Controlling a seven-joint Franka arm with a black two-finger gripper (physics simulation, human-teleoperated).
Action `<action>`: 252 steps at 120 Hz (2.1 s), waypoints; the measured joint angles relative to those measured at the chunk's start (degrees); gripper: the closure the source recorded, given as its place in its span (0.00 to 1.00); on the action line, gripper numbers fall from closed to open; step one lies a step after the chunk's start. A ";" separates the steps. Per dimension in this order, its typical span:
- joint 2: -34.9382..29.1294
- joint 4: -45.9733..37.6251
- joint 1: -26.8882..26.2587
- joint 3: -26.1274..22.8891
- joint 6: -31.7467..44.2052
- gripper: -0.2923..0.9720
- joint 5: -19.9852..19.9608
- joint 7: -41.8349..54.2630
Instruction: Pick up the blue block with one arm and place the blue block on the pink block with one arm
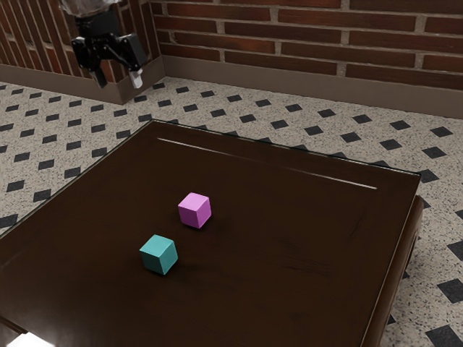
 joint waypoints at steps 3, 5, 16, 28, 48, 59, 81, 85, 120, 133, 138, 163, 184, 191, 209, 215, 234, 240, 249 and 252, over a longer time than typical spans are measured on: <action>0.39 -0.16 0.34 0.04 0.22 0.23 -0.23 -0.14; 0.63 -0.24 0.53 0.08 0.35 0.23 -0.33 -0.22; 4.94 -1.92 1.05 0.13 1.28 0.23 -0.34 -1.02; 1.59 -19.25 0.61 -0.13 7.21 0.23 -0.21 -1.91; -10.07 -50.30 2.49 -5.90 27.17 0.23 3.95 -2.95; -8.04 -55.99 0.12 -6.85 37.85 0.23 6.35 -3.32; -3.88 -59.69 1.24 -6.97 52.38 0.23 7.50 -4.00; -2.95 -59.76 1.66 -6.98 54.03 0.23 7.51 -4.11; 0.64 -59.84 4.54 -8.54 61.73 0.23 8.08 -4.66; 1.06 -59.92 4.39 -8.63 62.84 0.23 7.92 -4.81; 1.66 -59.92 4.52 -8.64 63.14 0.23 7.84 -4.86; 4.66 -59.99 4.58 -8.63 64.95 0.26 7.67 -4.25; 5.77 -59.93 4.57 -8.61 66.35 0.43 7.64 -3.01; 5.89 -59.93 4.56 -8.59 66.56 0.45 7.70 -2.80; 3.55 -57.64 4.55 -8.43 63.47 0.49 8.07 -2.74; 3.89 -52.73 4.53 -8.35 60.39 0.49 8.35 -2.88; 12.39 -34.70 4.64 -8.60 52.81 0.49 8.78 -3.14; 14.64 -30.80 4.67 -9.17 51.22 0.49 8.85 -3.18; 17.42 -26.60 4.77 -9.89 49.11 0.49 9.07 -3.20; 17.93 -25.99 4.80 -9.97 48.56 0.49 9.11 -3.20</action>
